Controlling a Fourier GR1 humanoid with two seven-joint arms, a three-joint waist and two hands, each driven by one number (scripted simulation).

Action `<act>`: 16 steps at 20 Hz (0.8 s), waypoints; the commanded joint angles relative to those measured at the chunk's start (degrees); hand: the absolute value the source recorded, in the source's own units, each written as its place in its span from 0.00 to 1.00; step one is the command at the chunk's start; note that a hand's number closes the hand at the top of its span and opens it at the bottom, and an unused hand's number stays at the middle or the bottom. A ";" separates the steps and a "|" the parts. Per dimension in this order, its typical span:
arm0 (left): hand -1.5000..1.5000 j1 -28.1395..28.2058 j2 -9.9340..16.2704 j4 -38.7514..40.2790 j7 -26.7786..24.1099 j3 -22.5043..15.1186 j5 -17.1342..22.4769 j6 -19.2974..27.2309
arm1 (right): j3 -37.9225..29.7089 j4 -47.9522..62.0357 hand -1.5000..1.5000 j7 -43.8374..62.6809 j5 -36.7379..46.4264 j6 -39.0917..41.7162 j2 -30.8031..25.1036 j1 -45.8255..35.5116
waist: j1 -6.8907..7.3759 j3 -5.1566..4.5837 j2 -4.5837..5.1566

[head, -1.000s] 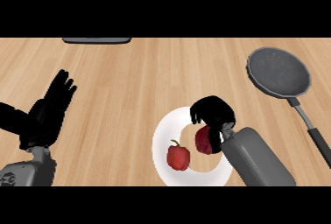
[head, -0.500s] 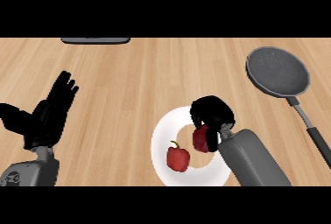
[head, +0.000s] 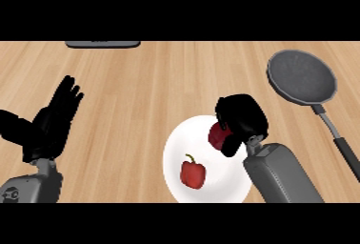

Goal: Pick the pear from the plate and place it in the pan

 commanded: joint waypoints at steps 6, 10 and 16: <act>0.50 1.58 2.37 -0.96 -0.97 2.43 2.61 -3.26 | -1.45 -19.63 1.00 3.64 6.38 -1.55 -4.95 -4.02 | 0.14 0.06 0.08; 0.50 -1.10 0.95 3.00 -1.16 1.59 1.29 -2.21 | -6.44 -21.60 1.00 8.26 4.17 7.53 -1.96 -12.59 | 0.37 0.04 0.28; 0.50 -0.02 -2.02 1.74 -2.31 -0.82 -1.04 -0.15 | -17.46 -14.04 1.00 3.03 0.68 0.76 -5.76 -13.84 | 0.66 0.07 0.44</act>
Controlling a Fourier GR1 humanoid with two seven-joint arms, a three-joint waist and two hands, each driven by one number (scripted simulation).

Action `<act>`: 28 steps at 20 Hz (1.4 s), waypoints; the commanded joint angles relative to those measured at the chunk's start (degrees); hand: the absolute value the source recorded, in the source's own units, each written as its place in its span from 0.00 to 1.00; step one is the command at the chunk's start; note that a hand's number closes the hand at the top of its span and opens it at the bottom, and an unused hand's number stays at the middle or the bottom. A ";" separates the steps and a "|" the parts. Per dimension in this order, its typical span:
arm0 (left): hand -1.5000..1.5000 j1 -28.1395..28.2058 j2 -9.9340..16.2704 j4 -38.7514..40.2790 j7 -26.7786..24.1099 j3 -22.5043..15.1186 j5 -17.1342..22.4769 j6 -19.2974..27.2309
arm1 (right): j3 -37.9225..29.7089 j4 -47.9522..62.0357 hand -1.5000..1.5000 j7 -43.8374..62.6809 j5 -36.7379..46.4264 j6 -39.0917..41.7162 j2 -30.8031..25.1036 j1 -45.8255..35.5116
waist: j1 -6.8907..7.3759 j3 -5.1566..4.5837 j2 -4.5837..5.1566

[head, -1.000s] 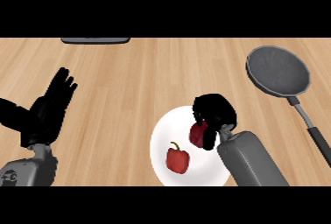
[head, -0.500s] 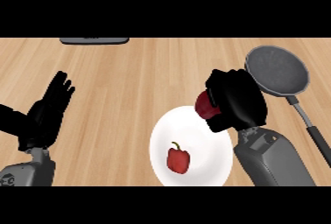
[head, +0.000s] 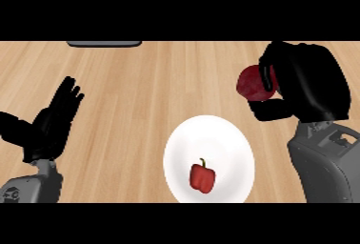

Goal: Pick the pear from the plate and place it in the pan

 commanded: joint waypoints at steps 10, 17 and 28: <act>0.50 -3.42 -0.14 0.13 2.45 -0.48 -0.57 0.34 | -20.61 24.95 1.00 -15.15 -7.11 -16.12 -11.32 -5.36 | 0.66 0.05 0.27; 0.50 -0.25 0.26 1.15 -1.58 0.52 0.42 -2.05 | -27.57 46.13 1.00 -29.03 -10.57 -25.35 -19.76 -9.18 | 1.22 0.05 0.49; 0.50 -2.20 1.02 3.32 -1.94 1.34 1.28 -3.44 | -29.04 77.29 1.00 -46.82 -11.03 -39.13 -20.50 -15.42 | 2.63 0.12 1.07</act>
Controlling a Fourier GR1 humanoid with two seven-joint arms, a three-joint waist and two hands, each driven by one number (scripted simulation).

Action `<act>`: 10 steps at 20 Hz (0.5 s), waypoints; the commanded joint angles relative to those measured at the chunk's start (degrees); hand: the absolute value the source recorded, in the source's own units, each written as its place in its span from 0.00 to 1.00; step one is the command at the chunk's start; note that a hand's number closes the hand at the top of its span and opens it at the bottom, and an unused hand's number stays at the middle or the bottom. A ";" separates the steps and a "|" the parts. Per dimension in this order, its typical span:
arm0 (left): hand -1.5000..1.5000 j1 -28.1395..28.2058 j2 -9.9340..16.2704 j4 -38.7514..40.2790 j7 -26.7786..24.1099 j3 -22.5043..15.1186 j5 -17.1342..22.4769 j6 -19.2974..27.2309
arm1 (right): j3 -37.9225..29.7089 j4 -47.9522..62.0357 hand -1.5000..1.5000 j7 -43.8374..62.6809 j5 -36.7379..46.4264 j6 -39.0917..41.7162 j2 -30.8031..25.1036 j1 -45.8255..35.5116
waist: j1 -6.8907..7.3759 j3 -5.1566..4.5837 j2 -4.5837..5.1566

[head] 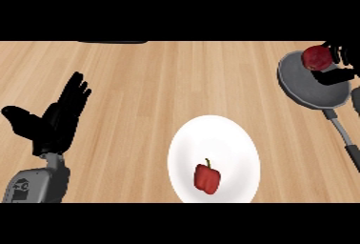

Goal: Pick the pear from the plate and place it in the pan

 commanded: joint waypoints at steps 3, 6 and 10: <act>0.50 0.09 1.34 -0.97 1.11 1.16 1.85 -1.78 | 0.80 14.43 1.00 -0.66 4.30 -6.10 -2.17 -3.35 | 1.07 0.02 0.34; 0.50 0.67 -1.01 -2.42 1.42 -1.34 0.71 -0.60 | -4.29 18.37 0.00 5.82 -0.03 -2.11 -3.44 -5.50 | 1.67 0.09 0.53; 0.50 1.96 -0.43 -5.20 1.80 -1.63 -0.32 -0.13 | -4.42 23.14 0.00 1.79 -0.52 -0.56 -3.38 -4.20 | 1.91 0.14 0.47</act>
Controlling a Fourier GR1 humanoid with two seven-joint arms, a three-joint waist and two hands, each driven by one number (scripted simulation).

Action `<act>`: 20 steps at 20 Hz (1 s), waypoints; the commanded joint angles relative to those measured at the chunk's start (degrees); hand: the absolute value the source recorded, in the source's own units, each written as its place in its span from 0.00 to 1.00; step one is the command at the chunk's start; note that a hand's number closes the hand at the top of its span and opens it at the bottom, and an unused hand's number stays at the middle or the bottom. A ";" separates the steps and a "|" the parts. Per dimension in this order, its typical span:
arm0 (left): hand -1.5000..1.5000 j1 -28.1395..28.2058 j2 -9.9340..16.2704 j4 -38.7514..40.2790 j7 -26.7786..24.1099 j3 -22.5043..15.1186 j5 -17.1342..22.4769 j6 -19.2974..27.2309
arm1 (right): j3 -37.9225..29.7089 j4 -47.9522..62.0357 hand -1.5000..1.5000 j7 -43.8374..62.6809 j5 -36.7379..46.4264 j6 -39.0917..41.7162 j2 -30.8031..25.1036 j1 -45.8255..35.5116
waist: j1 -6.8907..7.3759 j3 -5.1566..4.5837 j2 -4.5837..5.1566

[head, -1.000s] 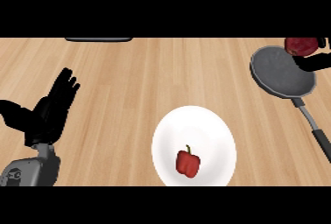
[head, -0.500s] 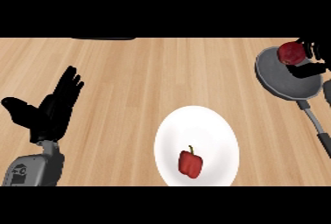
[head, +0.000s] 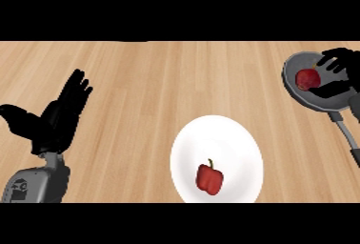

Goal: Pick the pear from the plate and place it in the pan

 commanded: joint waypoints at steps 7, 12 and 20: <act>0.50 -0.86 -1.05 2.25 -0.78 -0.45 -1.08 0.98 | -8.57 4.95 0.00 -13.68 -9.26 3.26 -3.00 1.34 | -0.91 0.12 0.10; 0.50 -0.16 0.31 2.02 -0.95 1.12 -0.15 0.19 | -17.27 5.97 0.00 -17.09 -18.62 11.17 -7.46 1.31 | -1.55 0.14 -0.22; 0.50 3.34 0.78 -0.61 -1.87 1.86 0.76 -0.73 | -24.02 9.07 0.00 -23.21 -26.69 32.61 -18.69 8.89 | -2.33 0.09 -0.70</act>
